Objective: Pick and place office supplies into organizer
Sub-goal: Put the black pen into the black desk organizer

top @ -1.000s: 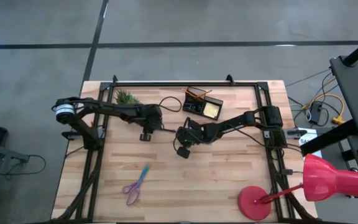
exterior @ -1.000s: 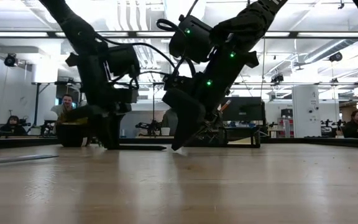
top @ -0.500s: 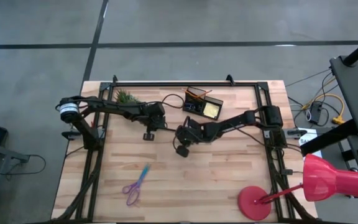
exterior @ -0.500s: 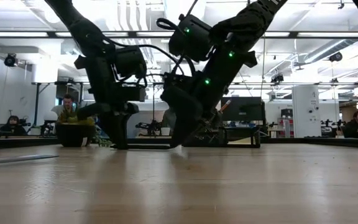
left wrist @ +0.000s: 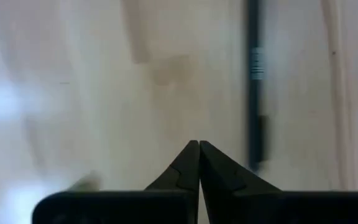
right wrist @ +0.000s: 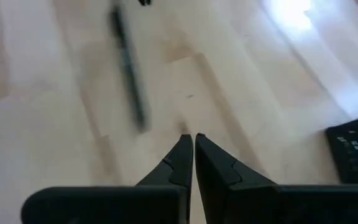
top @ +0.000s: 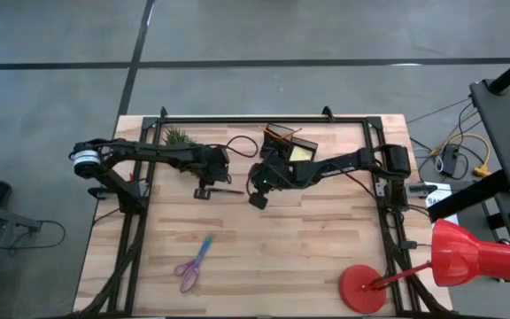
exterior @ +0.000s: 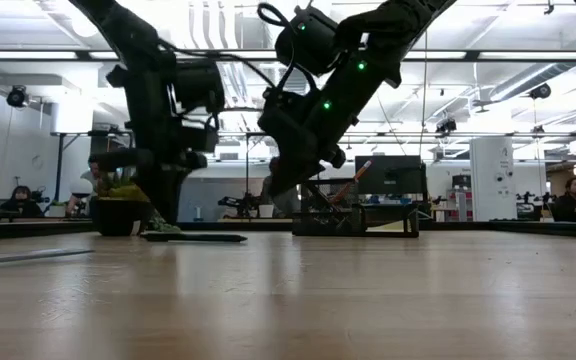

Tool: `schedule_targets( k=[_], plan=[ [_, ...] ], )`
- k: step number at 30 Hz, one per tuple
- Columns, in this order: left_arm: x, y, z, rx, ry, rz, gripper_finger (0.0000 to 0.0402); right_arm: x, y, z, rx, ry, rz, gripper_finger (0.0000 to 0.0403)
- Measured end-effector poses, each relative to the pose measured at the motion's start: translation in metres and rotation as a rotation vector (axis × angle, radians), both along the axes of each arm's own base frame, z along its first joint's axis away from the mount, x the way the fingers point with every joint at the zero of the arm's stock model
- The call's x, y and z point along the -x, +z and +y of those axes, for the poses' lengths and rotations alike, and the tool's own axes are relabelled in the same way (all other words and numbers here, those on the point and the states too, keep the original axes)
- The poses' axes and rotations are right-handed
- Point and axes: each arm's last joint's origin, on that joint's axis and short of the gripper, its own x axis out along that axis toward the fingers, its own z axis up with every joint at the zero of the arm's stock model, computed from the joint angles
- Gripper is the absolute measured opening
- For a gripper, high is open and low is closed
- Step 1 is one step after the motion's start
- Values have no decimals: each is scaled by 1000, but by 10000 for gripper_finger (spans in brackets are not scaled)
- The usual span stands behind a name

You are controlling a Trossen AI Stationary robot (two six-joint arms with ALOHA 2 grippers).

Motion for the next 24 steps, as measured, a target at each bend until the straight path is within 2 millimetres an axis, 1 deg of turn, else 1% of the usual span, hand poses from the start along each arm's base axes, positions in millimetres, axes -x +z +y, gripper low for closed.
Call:
schedule_targets(
  k=[2,5,8,10,11,15,18,24],
  plan=[
    [0,11,-1,-25,-2,-24,5,3,0,-4,-1,-14,10,8],
    [0,24,-2,-48,-9,-62,4,3,-1,-3,-37,-3,7,8],
    [0,29,-2,-44,27,-91,3,1,0,3,-154,165,-11,8],
    [3,28,-3,-27,60,-84,2,-2,-1,7,-187,254,-35,8],
    [3,26,-3,-16,73,-86,2,-2,-1,7,-188,265,-41,8],
    [7,19,-6,26,100,-72,1,-9,-7,3,-172,257,-89,8],
    [9,14,-6,43,128,-57,1,-16,-15,-3,-179,238,-81,8],
    [11,12,-8,81,185,-62,0,-31,-33,-4,-176,251,-51,8]
  ],
)
